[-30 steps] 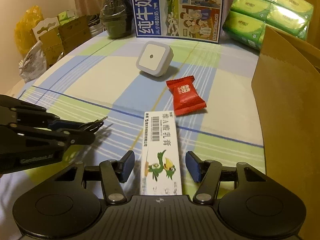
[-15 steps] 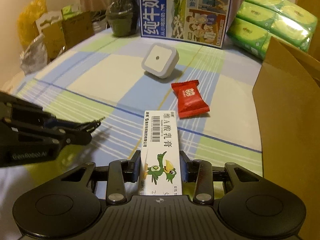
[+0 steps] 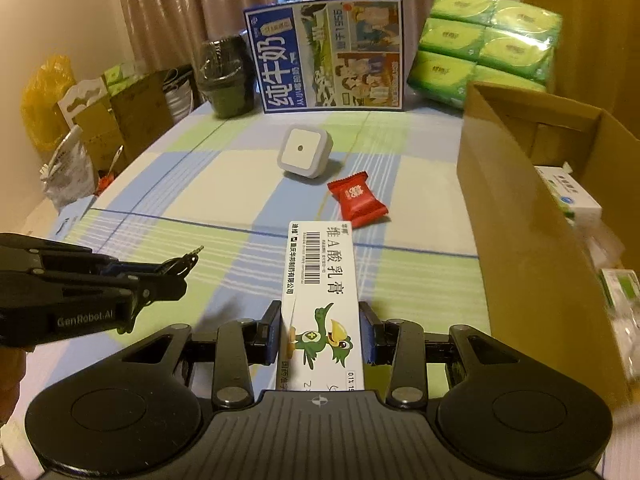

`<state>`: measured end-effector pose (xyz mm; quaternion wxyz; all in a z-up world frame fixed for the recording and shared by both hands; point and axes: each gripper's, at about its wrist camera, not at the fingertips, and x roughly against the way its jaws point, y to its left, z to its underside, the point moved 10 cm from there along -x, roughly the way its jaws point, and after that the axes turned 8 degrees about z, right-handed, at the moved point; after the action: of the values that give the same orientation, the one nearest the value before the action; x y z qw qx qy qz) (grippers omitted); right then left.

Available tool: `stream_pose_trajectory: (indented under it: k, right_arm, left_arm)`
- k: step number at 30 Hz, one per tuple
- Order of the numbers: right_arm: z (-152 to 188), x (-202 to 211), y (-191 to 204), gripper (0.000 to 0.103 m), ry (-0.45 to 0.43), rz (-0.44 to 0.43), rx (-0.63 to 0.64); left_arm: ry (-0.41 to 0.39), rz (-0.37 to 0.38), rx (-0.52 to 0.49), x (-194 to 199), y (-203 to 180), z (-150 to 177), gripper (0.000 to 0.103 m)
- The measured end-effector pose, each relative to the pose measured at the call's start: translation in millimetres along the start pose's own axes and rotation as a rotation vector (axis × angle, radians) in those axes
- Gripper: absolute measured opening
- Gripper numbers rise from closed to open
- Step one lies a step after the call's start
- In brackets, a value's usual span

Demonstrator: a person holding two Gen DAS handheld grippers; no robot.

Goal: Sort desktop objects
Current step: 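Lift the cable with the left tool while the right tool lifts the ointment box toward the cardboard box, then carry the cable with the left tool while the right tool carries the ointment box into the cardboard box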

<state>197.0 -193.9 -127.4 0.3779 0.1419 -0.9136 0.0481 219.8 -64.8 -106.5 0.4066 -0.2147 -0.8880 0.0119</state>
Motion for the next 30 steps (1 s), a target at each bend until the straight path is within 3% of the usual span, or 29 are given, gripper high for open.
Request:
stream_pose_trajectory:
  k: [7,18,30]
  right_arm:
    - [14,35,-2,0.035,-0.024,-0.007,-0.043]
    - [5,107,-5,0.035,-0.112,0.01,-0.047]
    - [-7,169,-44,0.035,-0.179,0.071,-0.056]
  left_arm:
    - [-0.027,-0.011,0.01,29,-26,10,0.011]
    - [-0.077,-0.022,0.025,79,-72,15,0.011]
    - [-0.115,-0.006,-0.009,107,-120,2,0.011]
